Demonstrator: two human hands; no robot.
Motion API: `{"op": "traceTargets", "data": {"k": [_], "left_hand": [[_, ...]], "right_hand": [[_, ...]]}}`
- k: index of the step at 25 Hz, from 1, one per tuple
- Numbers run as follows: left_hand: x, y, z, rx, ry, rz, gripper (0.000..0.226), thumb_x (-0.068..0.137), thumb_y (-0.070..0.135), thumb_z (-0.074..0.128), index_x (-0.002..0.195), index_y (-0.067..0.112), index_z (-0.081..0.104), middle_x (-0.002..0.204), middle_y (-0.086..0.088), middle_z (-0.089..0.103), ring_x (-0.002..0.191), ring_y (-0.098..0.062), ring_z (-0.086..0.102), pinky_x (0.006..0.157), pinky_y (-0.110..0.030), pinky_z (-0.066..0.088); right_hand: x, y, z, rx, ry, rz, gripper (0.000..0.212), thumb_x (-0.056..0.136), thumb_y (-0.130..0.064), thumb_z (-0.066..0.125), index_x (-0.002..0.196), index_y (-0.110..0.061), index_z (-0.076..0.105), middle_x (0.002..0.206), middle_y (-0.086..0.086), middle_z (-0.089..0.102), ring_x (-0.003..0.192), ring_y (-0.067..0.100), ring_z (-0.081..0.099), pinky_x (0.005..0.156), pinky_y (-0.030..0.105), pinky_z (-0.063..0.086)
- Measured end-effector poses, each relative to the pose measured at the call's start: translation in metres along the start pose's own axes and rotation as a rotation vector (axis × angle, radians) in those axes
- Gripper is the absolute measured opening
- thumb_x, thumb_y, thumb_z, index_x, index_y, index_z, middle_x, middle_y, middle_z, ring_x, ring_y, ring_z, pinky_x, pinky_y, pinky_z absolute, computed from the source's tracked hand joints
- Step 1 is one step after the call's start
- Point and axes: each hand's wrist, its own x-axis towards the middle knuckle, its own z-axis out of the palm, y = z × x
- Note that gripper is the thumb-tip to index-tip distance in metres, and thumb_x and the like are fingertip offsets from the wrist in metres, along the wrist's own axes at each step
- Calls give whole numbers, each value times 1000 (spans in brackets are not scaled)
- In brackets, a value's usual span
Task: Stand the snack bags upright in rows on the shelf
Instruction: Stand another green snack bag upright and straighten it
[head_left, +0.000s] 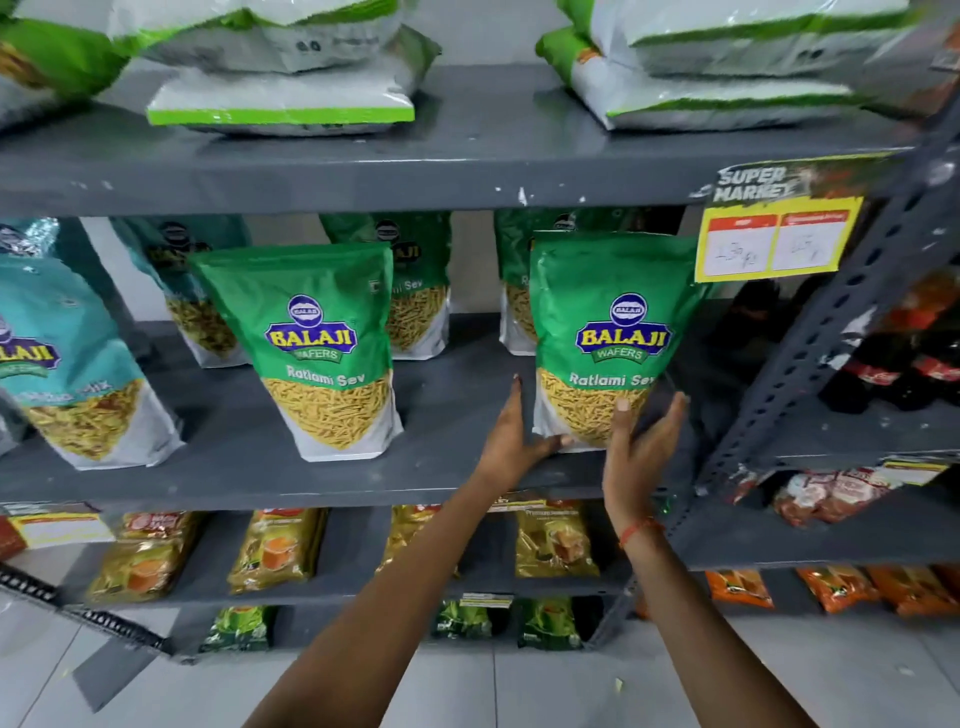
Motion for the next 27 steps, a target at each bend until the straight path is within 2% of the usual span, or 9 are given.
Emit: {"op": "traceTargets", "data": {"k": [1, 3, 5, 8, 12, 17, 22, 24, 27], "left_hand": [[4, -3, 5, -47, -53, -24, 102, 74, 27, 75, 148, 16, 5, 156, -5, 23, 140, -25, 30, 110, -38, 33], [8, -6, 13, -121, -89, -44, 91, 76, 26, 74, 146, 17, 16, 150, -6, 36, 135, -24, 38, 108, -36, 37], [10, -8, 16, -145, -60, -88, 80, 77, 27, 73, 141, 19, 25, 144, -7, 45, 130, -25, 45, 105, -36, 41], [9, -18, 13, -147, -24, -89, 71, 78, 29, 72, 137, 18, 33, 139, -7, 51, 124, -24, 50, 102, -38, 44], [7, -29, 2, -145, -23, -86, 66, 79, 31, 71, 133, 19, 36, 137, -6, 53, 122, -24, 52, 102, -41, 45], [8, -23, 3, -135, -44, -106, 68, 78, 32, 70, 134, 17, 34, 139, -8, 51, 123, -26, 50, 102, -41, 44], [4, -17, 3, -125, -50, -116, 76, 78, 32, 71, 139, 19, 28, 142, -8, 48, 127, -28, 47, 105, -42, 43], [-1, -11, 0, -114, -30, -104, 86, 79, 34, 69, 145, 20, 16, 151, -7, 36, 134, -28, 39, 108, -43, 38], [-20, 1, -16, -74, 137, 39, 88, 86, 37, 59, 148, 20, 0, 159, -1, 12, 142, -19, 24, 112, -38, 32]], "right_hand": [[6, 5, -6, 87, -47, 118, 75, 93, -49, 41, 149, -9, 12, 157, 12, 19, 135, 7, 23, 103, 6, 24], [15, 16, -12, 163, -186, 251, 65, 96, -42, 41, 149, -16, 15, 153, 7, 31, 131, 9, 35, 97, 19, 32], [20, 24, -12, 161, -273, 234, 64, 90, -54, 42, 144, -21, 28, 141, 4, 47, 121, 14, 50, 90, 23, 40], [21, 31, -10, 117, -310, 208, 68, 79, -63, 47, 132, -22, 40, 124, 0, 59, 105, 4, 59, 80, 15, 47], [16, 33, -9, 93, -365, 193, 51, 84, -55, 51, 126, -26, 44, 117, -5, 61, 104, 0, 58, 85, 23, 47], [14, 32, -8, 116, -293, 182, 62, 76, -62, 53, 123, -21, 47, 120, 2, 64, 108, 14, 62, 84, 26, 50], [11, 29, -9, 98, -276, 198, 78, 71, -72, 51, 128, -19, 44, 128, 6, 59, 117, 18, 57, 99, 39, 49], [1, 21, -7, -60, -165, 44, 84, 77, -74, 41, 139, -16, 35, 145, 12, 42, 133, 20, 40, 109, 34, 36], [-19, -14, 19, -126, -55, -450, 53, 95, -44, 36, 130, -5, 41, 138, 24, 41, 132, 23, 34, 111, 25, 29]]}}
